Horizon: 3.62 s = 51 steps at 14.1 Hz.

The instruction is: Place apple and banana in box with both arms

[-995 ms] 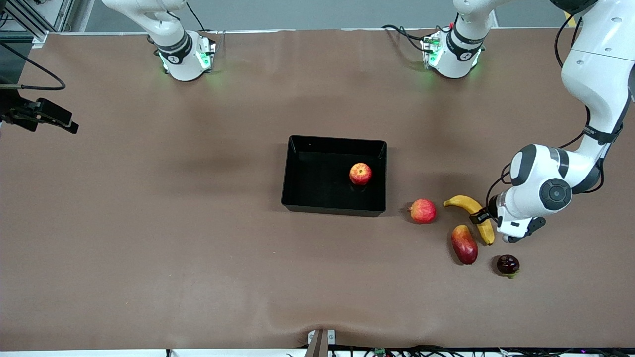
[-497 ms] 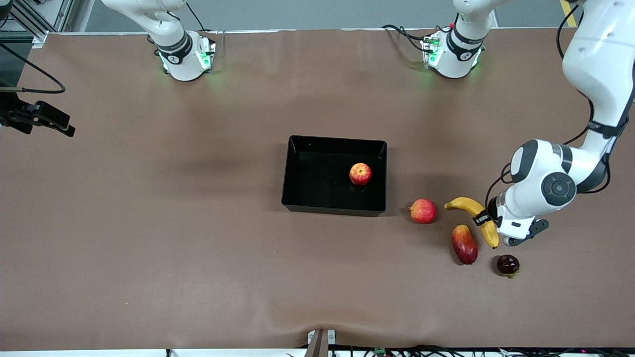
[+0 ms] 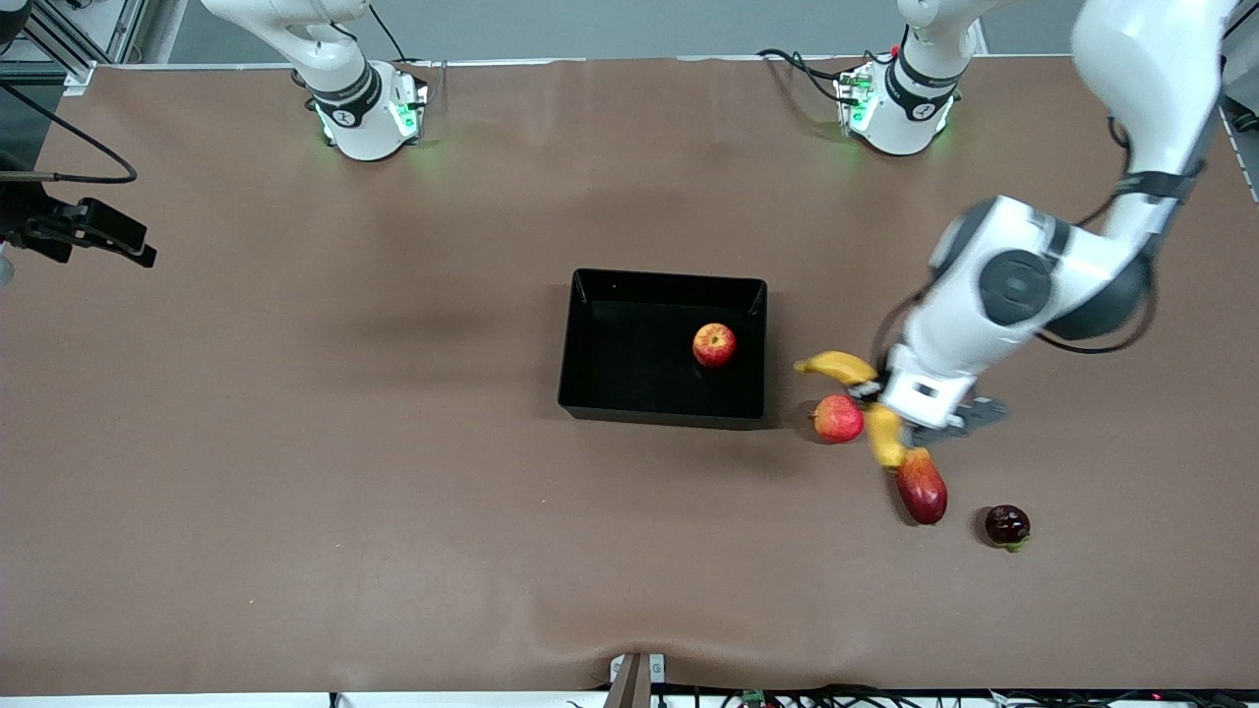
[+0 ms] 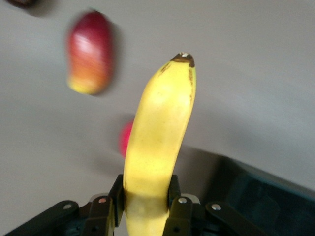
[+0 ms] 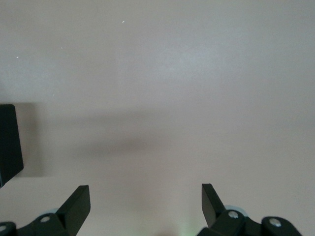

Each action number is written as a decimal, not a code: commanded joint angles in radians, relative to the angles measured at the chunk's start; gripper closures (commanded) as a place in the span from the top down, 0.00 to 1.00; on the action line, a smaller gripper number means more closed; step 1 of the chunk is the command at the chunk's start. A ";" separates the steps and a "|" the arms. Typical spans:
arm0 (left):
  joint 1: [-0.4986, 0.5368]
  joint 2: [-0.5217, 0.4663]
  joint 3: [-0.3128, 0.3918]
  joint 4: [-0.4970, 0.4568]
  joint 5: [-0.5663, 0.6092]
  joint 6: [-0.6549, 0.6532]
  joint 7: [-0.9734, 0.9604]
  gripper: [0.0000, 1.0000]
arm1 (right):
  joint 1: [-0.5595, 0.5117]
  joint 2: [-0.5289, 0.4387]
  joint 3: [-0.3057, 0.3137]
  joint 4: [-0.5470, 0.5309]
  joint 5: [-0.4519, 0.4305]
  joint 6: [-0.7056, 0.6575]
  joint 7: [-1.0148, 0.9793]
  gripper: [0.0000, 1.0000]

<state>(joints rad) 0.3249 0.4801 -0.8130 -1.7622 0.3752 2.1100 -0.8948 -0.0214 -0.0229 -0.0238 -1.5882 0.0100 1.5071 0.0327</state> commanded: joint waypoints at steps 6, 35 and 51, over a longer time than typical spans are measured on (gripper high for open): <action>-0.539 0.198 0.185 0.227 0.056 -0.021 -0.208 0.00 | -0.014 0.006 0.005 0.021 0.039 -0.011 0.007 1.00; -0.124 -0.314 0.376 0.314 -0.171 -0.359 0.520 1.00 | -0.032 0.008 0.004 0.033 0.045 -0.007 0.006 1.00; -0.382 -0.681 0.772 0.019 -0.357 -0.522 0.839 1.00 | -0.026 0.015 0.005 0.040 0.045 -0.005 0.006 1.00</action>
<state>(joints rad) -0.0625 -0.1977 -0.0512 -1.7357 0.0401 1.5815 -0.1124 -0.0343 -0.0166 -0.0290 -1.5682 0.0388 1.5094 0.0326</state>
